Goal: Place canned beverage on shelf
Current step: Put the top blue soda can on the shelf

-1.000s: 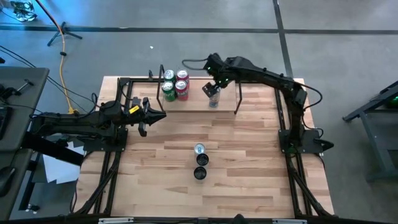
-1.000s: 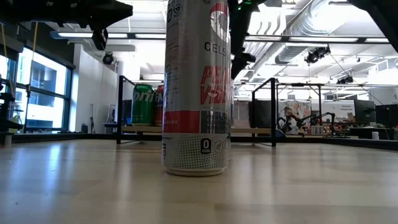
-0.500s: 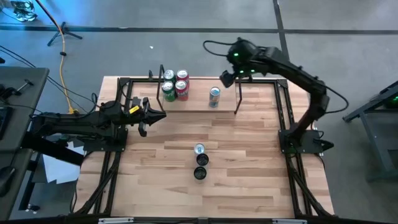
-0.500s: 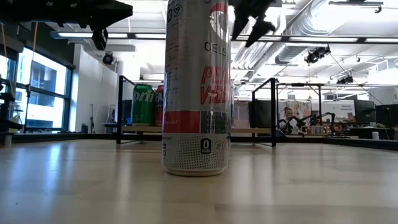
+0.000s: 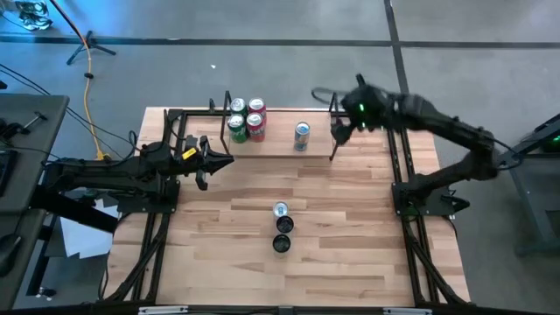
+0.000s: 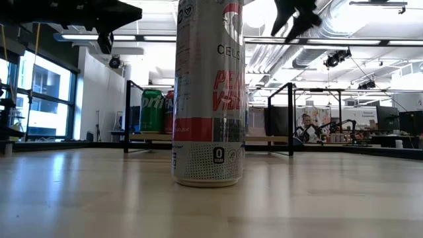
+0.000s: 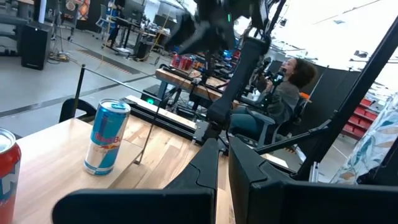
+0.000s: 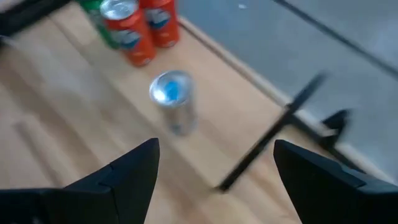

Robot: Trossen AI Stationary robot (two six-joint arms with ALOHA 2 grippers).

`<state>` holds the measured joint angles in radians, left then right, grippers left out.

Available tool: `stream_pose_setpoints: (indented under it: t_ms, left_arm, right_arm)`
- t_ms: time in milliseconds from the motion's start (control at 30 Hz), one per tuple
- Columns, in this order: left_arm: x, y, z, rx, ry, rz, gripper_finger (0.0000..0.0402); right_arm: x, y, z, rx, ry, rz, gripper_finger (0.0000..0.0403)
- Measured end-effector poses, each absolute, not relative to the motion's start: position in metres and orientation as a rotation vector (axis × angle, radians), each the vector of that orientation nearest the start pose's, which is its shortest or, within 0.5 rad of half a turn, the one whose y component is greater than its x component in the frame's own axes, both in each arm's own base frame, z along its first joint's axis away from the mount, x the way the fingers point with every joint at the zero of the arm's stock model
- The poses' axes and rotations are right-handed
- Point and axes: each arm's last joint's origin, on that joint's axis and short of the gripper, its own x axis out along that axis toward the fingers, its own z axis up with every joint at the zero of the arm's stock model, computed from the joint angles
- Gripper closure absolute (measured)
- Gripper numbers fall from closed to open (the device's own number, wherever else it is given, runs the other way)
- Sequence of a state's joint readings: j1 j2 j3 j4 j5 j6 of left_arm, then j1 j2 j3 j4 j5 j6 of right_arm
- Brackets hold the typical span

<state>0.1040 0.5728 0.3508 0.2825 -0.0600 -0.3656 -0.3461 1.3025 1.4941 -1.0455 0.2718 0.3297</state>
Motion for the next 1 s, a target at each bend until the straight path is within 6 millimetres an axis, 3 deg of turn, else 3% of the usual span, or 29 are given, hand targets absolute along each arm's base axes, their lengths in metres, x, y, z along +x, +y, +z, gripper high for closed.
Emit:
stream_pose_setpoints:
  t_ms: [133, 300, 400, 533, 600, 833, 1000]
  left_arm:
    - [0.146, 0.017, 0.257, -0.363, -0.089, 0.152, 0.0401]
    - [0.146, 0.017, 0.257, -0.364, -0.09, 0.157, 0.0401]
    - [0.146, 0.017, 0.257, -0.364, -0.091, 0.158, 0.0401]
    - [0.146, 0.017, 0.257, -0.365, -0.093, 0.159, 0.0401]
    - [0.146, 0.017, 0.257, -0.368, -0.095, 0.159, 0.0401]
    - [0.146, 0.017, 0.257, -0.398, -0.098, 0.157, 0.0401]
    - [0.146, 0.017, 0.257, -0.4, -0.098, 0.156, 0.0401]
  right_arm:
    - [0.218, -0.071, 0.35, 0.445, 0.637, -0.586, 0.0101]
    - [0.228, -0.048, 0.32, 0.479, 0.559, -0.432, 0.0127]
    - [0.24, -0.039, 0.311, 0.41, 0.626, -0.41, 0.0192]
    - [0.262, -0.035, 0.318, 0.245, 0.738, -0.358, 0.0342]
    - [0.273, -0.036, 0.32, 0.122, 0.82, -0.313, 0.0385]
    - [0.297, -0.043, 0.305, -0.391, 1.161, -0.121, 0.0399]
    - [0.309, -0.054, 0.278, -0.518, 1.312, -0.027, 0.0385]
